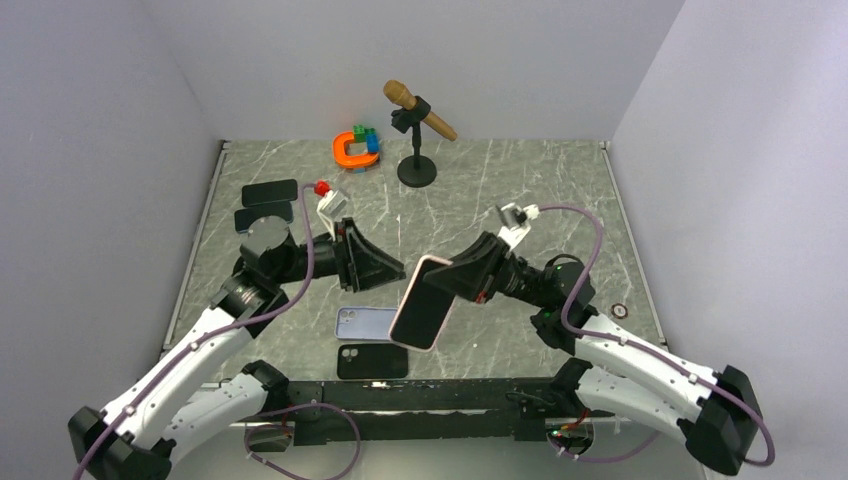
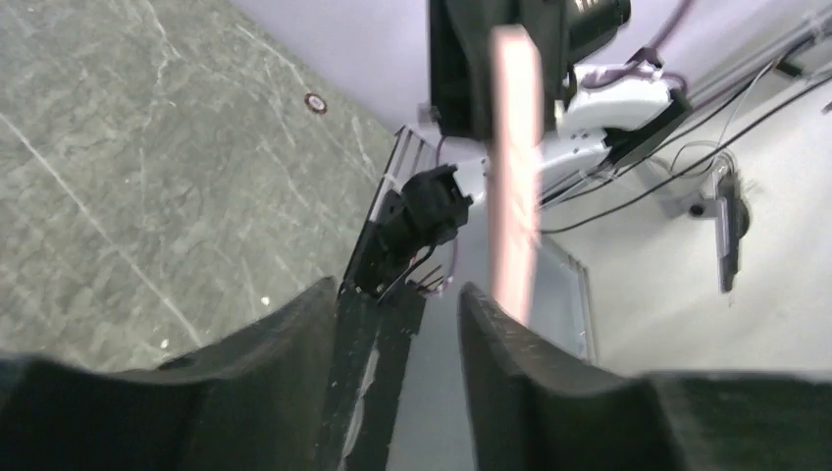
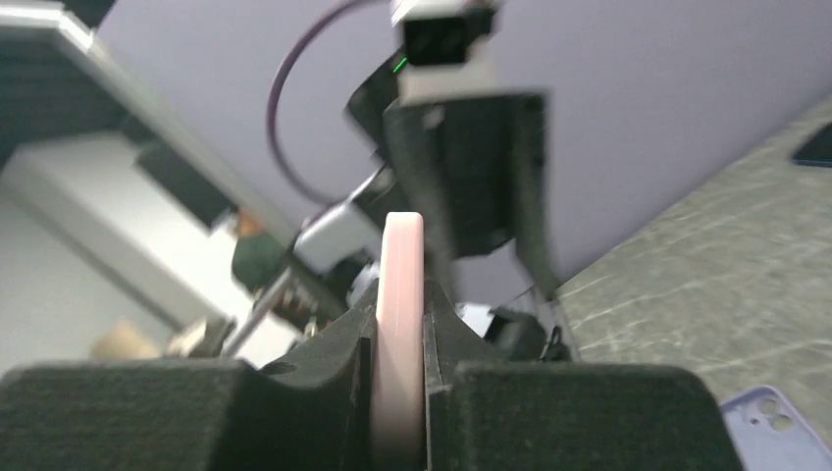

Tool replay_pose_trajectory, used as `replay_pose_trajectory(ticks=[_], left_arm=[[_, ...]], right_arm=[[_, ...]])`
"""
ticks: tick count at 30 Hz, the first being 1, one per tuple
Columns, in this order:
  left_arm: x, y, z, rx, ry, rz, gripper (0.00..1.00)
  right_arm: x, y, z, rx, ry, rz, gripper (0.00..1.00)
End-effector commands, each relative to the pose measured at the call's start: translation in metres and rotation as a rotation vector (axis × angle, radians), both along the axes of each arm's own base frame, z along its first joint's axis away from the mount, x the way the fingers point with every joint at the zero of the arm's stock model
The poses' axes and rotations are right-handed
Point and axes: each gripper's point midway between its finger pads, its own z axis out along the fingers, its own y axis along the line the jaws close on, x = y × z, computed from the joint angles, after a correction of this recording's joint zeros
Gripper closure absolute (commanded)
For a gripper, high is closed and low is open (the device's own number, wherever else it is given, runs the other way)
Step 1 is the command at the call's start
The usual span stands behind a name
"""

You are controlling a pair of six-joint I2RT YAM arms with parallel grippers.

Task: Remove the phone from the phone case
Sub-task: Remove the phone case from the phone.

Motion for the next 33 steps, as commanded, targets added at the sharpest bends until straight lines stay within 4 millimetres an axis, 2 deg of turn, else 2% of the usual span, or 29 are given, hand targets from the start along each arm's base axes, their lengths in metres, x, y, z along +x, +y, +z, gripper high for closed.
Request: replay_pose_trajectory(ticks=[1, 2, 4, 7, 10, 14, 15, 19, 26, 33], left_arm=[[-0.017, 0.012, -0.028, 0.068, -0.070, -0.028, 0.39], [-0.024, 0.012, -0.027, 0.041, -0.073, -0.054, 0.31], [-0.034, 0.011, -0.022, -0.022, -0.079, -0.095, 0.24], [-0.045, 0.011, -0.015, -0.109, -0.072, -0.148, 0.23], [-0.050, 0.011, -0.008, -0.154, -0.071, -0.179, 0.29], [-0.050, 0.008, -0.002, -0.174, -0.046, -0.206, 0.54], [-0.050, 0.008, -0.001, -0.181, -0.044, -0.211, 0.56], [-0.048, 0.006, 0.005, -0.217, -0.019, -0.220, 0.50], [-0.044, 0.002, 0.011, -0.247, 0.000, -0.231, 0.64], [-0.041, 0.001, -0.002, -0.232, 0.025, -0.223, 0.70]], right_arm=[[0.056, -0.029, 0.001, 0.064, 0.288, -0.161, 1.00], [0.060, -0.031, 0.000, 0.069, 0.309, -0.158, 1.00], [0.066, -0.032, 0.003, 0.082, 0.337, -0.134, 1.00], [0.070, -0.030, 0.008, 0.113, 0.355, -0.085, 1.00], [0.074, -0.028, 0.010, 0.127, 0.384, -0.061, 1.00], [0.074, -0.025, 0.009, 0.135, 0.413, -0.029, 1.00], [0.074, -0.025, 0.008, 0.138, 0.426, -0.019, 1.00], [0.070, -0.028, 0.006, 0.169, 0.443, 0.011, 1.00], [0.065, -0.031, 0.012, 0.202, 0.432, 0.035, 1.00], [0.062, -0.035, 0.019, 0.248, 0.435, 0.064, 1.00]])
